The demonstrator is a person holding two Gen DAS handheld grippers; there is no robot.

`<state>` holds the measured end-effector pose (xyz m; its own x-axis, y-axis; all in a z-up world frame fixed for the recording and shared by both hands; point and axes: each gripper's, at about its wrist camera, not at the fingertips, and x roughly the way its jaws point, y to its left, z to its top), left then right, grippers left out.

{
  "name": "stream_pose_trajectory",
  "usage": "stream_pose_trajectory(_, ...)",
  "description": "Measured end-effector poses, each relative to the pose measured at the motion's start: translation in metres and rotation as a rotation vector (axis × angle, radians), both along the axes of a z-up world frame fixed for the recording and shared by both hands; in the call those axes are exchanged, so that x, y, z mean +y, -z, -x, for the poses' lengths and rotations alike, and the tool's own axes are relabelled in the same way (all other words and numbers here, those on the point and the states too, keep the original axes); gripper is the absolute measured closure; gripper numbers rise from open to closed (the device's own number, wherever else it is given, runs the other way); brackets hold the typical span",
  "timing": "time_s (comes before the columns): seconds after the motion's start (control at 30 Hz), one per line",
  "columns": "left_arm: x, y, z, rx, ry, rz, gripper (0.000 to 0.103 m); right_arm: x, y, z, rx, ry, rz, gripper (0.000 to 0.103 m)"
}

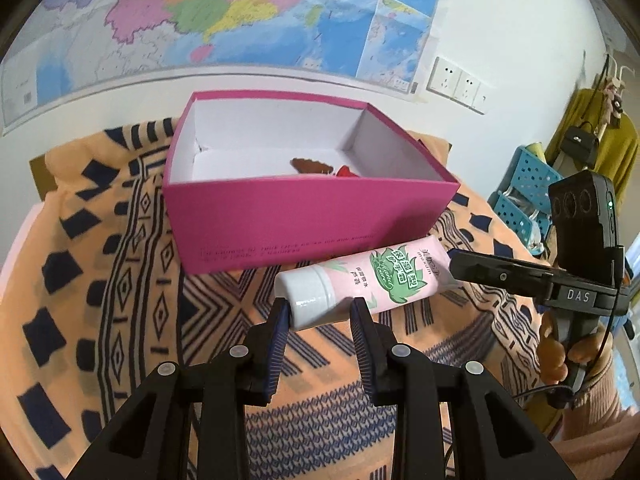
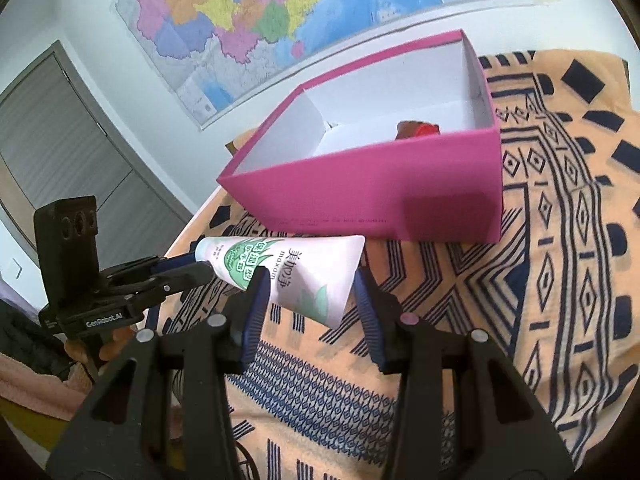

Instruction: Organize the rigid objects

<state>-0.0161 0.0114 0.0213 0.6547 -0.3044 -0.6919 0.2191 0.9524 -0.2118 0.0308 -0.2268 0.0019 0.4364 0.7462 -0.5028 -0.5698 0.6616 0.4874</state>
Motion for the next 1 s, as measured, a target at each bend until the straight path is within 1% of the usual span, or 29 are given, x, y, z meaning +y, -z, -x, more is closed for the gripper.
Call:
stream_pose_trajectory(0.23,-0.002,-0.013,-0.007,-0.036,0.012,-0.012,0.072,-0.002,-0.015,-0.005,-0.036,0.011,-0.002,0.057)
stream_pose_trajectory(0.4,-0.002,-0.027,-0.022,-0.073,0.01,-0.021,0.071,-0.002,-0.031,-0.013,-0.078,0.024,-0.005,0.057)
stream_pose_trajectory(0.5,-0.001,-0.036,-0.036,-0.093,0.002,-0.026,0.07,0.002,-0.042,-0.024,-0.113,0.039,0.002,0.057)
stream_pose_trajectory(0.57,-0.001,-0.042,-0.049,-0.112,-0.008,-0.041,0.069,0.003,-0.048,-0.036,-0.115,0.05,-0.012,0.057)
stream_pose_trajectory(0.63,0.0,-0.045,-0.06,-0.112,-0.021,-0.047,0.069,0.005,-0.051,-0.05,-0.114,0.056,-0.017,0.057)
stream_pose_trajectory(0.67,-0.001,-0.045,-0.068,-0.119,-0.02,-0.067,0.066,0.007,-0.051,-0.056,-0.112,0.063,-0.014,0.057)
stream_pose_trajectory(0.73,0.001,-0.041,-0.081,-0.107,-0.041,-0.075,0.064,0.013,-0.05,-0.068,-0.104,0.065,-0.011,0.057)
stream_pose_trajectory(0.8,0.003,-0.036,-0.092,-0.091,-0.047,-0.079,0.064,0.019,-0.047,-0.079,-0.098,0.077,0.013,0.057)
stream_pose_trajectory(0.9,0.01,-0.027,-0.108,-0.048,-0.053,-0.054,0.063,0.026,-0.04,-0.092,-0.067,0.09,0.043,0.056)
stream_pose_trajectory(1.0,0.013,-0.022,-0.113,-0.032,-0.091,-0.072,0.058,0.03,-0.04,-0.09,-0.083,0.111,0.071,0.053)
